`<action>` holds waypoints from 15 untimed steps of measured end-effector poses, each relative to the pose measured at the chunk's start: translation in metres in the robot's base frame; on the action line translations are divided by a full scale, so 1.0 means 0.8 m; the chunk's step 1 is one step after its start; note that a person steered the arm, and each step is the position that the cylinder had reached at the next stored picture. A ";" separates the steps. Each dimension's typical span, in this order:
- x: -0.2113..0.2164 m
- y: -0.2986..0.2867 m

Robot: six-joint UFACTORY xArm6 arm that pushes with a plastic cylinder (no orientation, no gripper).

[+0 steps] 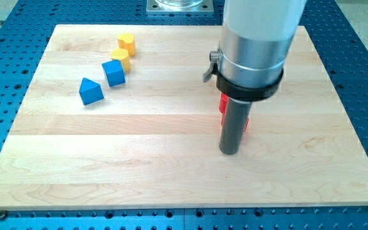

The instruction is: Adjust the green blocks and red blocks to form a horizontal line

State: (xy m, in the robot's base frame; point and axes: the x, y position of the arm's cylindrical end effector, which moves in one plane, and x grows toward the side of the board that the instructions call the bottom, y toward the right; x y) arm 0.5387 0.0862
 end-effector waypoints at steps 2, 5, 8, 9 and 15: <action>-0.013 0.099; -0.018 0.141; -0.064 0.074; -0.064 0.054; -0.181 0.085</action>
State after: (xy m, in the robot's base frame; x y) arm 0.3939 0.1546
